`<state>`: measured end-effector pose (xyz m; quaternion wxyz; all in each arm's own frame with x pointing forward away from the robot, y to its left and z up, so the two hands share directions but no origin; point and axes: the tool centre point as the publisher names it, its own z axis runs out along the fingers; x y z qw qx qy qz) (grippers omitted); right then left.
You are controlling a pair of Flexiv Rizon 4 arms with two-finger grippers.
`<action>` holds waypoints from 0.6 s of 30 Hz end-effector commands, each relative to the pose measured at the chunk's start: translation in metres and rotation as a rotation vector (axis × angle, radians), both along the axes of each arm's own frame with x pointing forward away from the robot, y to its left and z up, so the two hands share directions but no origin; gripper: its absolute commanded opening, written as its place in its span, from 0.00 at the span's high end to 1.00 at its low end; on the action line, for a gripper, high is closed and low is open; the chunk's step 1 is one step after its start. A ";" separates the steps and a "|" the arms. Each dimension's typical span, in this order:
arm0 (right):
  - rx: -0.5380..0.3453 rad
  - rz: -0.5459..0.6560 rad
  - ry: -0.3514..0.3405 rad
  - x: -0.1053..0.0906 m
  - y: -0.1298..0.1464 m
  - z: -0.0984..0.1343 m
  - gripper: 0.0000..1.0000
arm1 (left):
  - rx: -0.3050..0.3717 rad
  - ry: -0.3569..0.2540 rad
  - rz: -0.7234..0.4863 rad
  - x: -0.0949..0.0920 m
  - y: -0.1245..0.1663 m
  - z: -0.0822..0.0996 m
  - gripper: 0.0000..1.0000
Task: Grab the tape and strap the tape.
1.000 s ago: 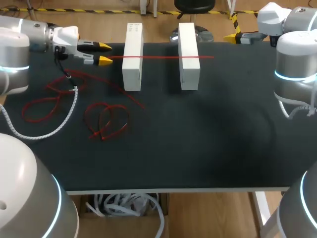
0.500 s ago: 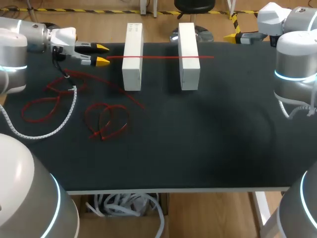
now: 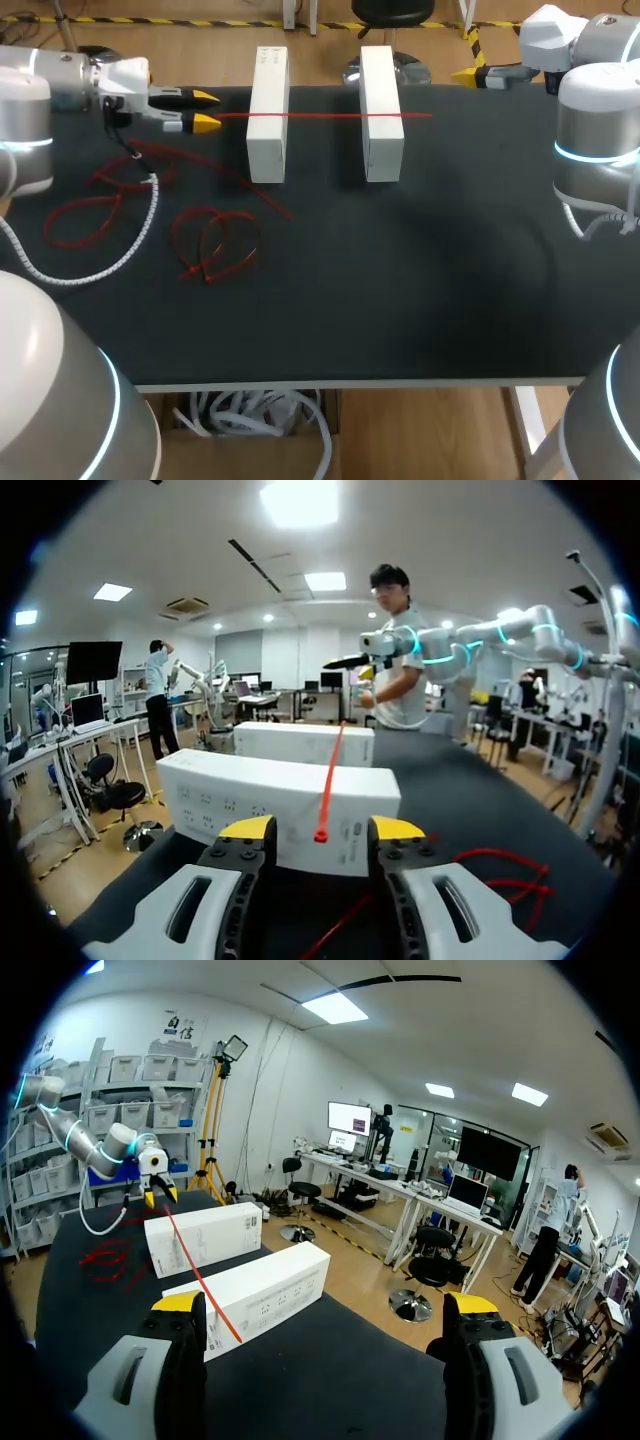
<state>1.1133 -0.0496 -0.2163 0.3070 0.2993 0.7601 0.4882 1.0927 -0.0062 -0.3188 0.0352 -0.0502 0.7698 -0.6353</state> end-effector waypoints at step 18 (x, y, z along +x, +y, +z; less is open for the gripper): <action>0.000 0.000 0.000 0.000 0.000 0.000 0.00 | -0.013 0.011 0.015 -0.002 -0.012 -0.004 0.58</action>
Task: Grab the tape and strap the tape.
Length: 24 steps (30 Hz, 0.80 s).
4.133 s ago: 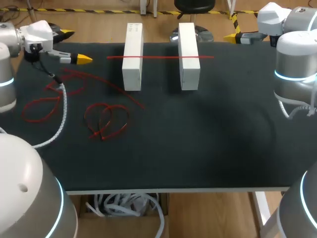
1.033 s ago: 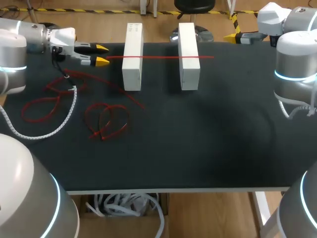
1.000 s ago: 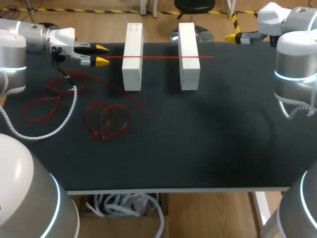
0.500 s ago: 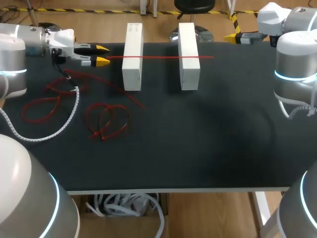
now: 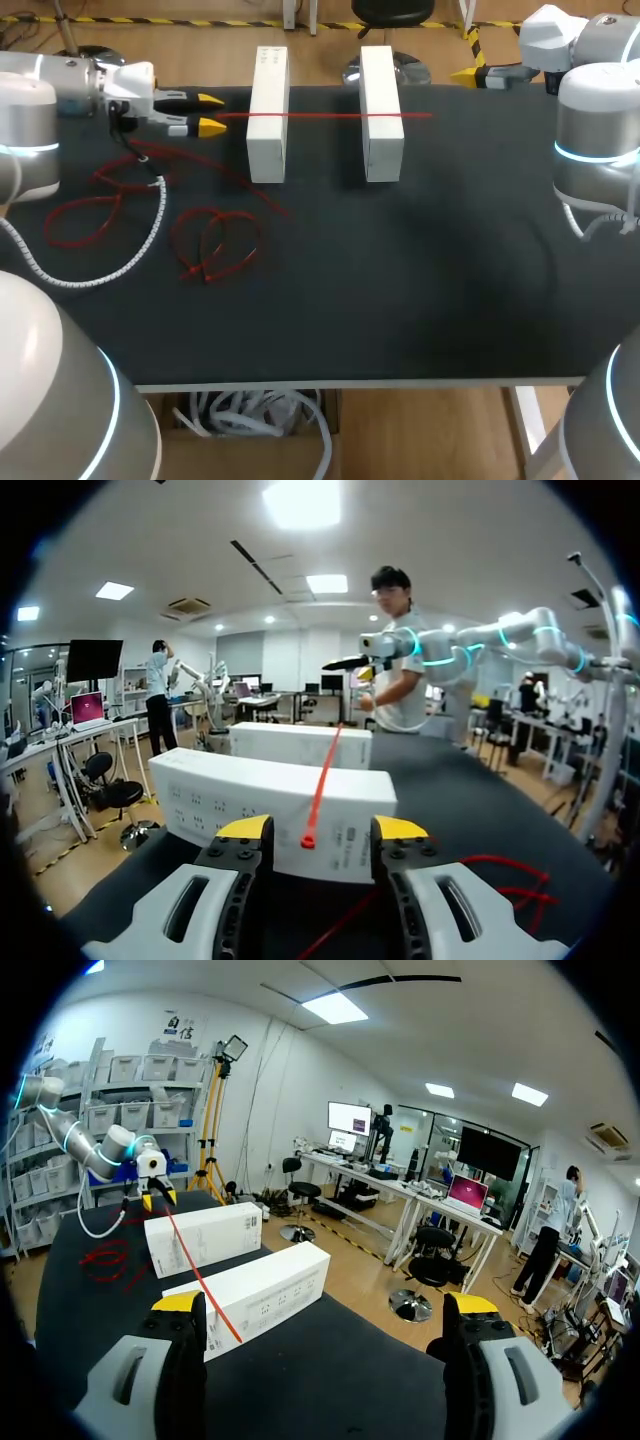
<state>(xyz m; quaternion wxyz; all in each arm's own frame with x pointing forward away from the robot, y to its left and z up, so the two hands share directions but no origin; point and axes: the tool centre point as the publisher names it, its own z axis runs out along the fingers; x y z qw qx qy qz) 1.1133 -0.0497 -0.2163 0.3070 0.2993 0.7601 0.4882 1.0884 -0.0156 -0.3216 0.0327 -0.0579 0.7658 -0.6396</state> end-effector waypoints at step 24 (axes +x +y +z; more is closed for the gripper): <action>0.000 0.000 0.000 0.000 0.000 0.000 0.00 | 0.019 -0.011 0.000 0.000 -0.001 -0.008 0.69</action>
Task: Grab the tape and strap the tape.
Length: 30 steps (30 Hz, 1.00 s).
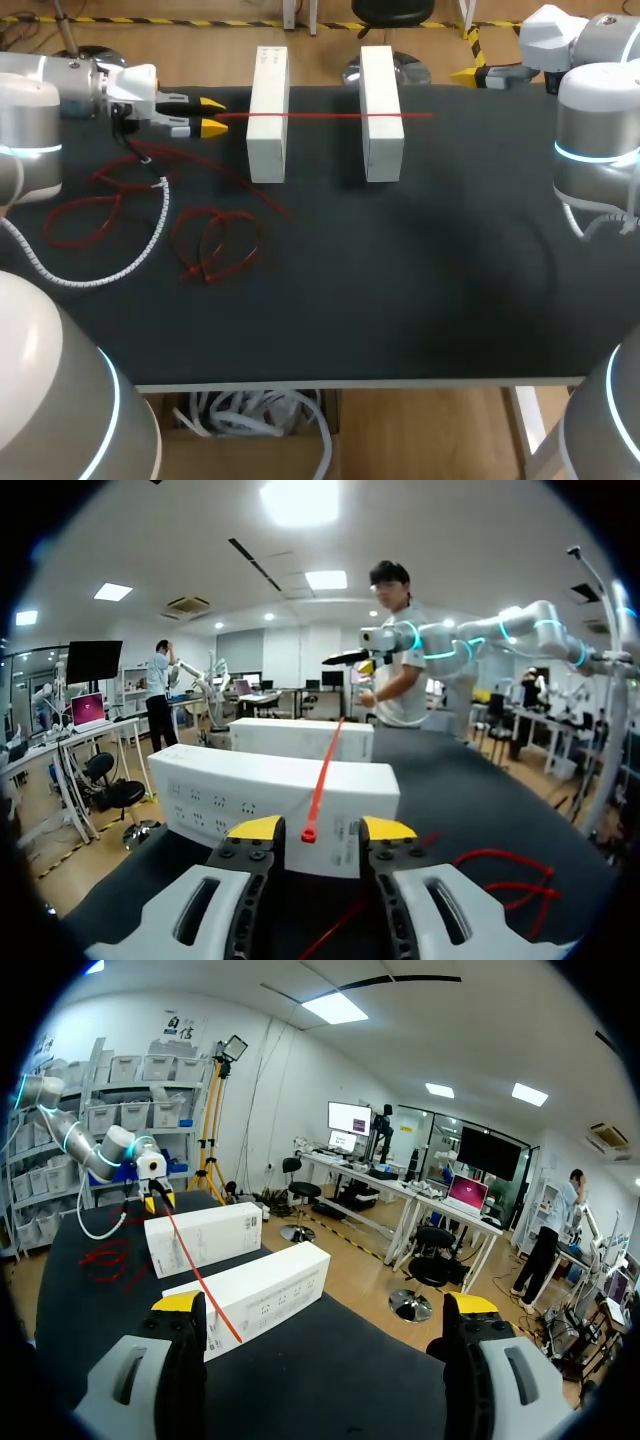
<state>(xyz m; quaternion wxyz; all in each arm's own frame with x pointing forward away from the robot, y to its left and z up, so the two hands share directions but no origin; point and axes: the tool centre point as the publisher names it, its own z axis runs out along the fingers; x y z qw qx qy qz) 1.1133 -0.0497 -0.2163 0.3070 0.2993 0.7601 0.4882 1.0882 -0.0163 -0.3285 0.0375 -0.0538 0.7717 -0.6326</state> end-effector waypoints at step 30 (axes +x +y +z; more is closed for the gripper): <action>0.000 0.000 0.000 0.000 0.000 0.000 0.00 | 0.011 -0.011 0.003 0.005 0.005 -0.001 0.90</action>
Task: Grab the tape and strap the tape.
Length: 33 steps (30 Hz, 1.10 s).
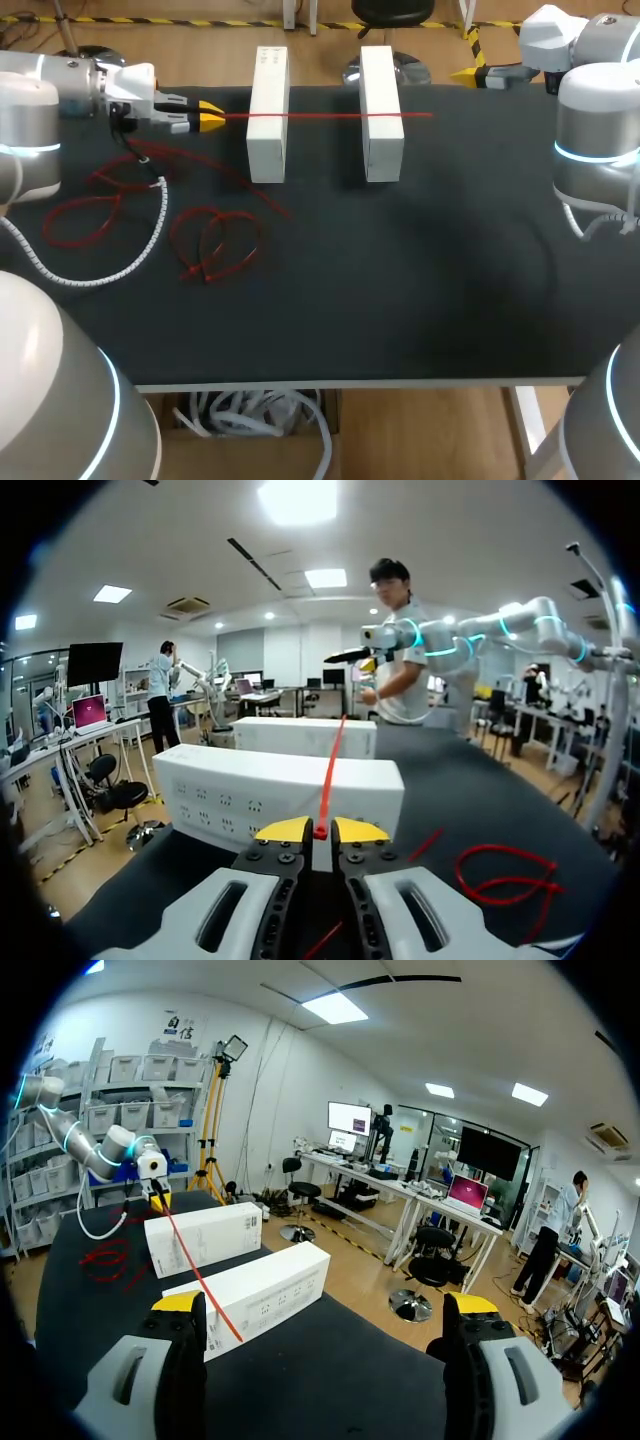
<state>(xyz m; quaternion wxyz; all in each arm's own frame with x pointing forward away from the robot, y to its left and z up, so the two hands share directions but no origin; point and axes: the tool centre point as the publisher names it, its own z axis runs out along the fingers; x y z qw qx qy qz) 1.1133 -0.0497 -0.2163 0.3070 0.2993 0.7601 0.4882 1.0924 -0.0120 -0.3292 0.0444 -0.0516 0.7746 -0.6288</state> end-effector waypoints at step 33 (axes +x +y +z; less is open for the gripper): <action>0.000 0.000 0.000 0.000 0.000 0.000 0.00 | 0.005 -0.046 -0.063 -0.006 0.006 0.020 1.00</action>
